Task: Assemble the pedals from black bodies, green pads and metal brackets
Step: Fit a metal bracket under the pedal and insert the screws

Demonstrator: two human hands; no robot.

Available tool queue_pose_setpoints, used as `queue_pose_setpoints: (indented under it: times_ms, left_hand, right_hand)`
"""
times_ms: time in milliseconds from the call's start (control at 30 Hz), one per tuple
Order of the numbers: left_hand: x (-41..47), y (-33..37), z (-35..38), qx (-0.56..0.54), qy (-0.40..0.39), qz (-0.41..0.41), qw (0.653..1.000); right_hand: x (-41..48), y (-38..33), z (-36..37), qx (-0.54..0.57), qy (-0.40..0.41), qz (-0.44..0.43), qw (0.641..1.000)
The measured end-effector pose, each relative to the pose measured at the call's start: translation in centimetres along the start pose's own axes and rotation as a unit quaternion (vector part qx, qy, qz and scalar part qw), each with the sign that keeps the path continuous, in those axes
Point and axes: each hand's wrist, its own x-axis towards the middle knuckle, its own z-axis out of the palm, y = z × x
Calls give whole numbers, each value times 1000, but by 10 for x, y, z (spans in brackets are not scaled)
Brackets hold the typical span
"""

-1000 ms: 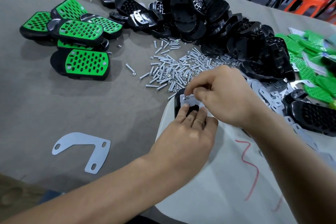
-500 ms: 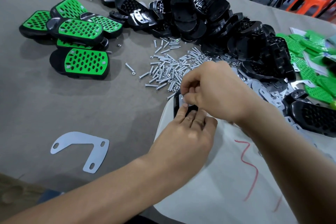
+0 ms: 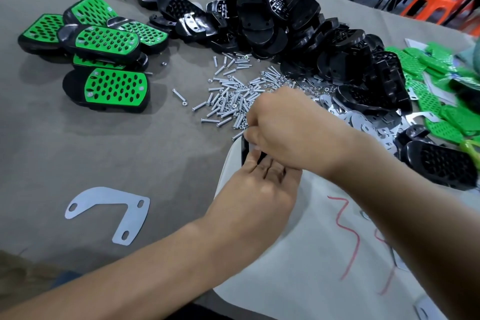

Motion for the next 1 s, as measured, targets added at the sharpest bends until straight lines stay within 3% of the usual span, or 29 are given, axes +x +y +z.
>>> queue_pose_setpoints:
  times_ms: [200,267,367,467,600,867,1000]
  left_hand:
    - [2,0,-3,-18,-3,6,1000]
    - [1,1,-2,-23,-27,4,999]
    - [-1,3,-2,-25,-62,-8,998]
    - [0,4,-2,-30,-67,-9,997]
    - [0,3,-3,-7,-72,-7,997]
    - [0,1,-2,-18,-10,-8,1000]
    - [1,1,-1,-25,-21,0,999]
  right_hand:
    - [-9,-4,9,-86,24,-41,995]
    - [-9,0,8,-54,16,-16,998]
    - [-8,13,5,94,69,59,991]
    - [-10,21,-2,133,88,55,986]
    - [-15,13,-5,113,37,19,993]
    - [-8,0,6,-17,33,-23,999]
    - [-11,1,6,-38,18,-38,998]
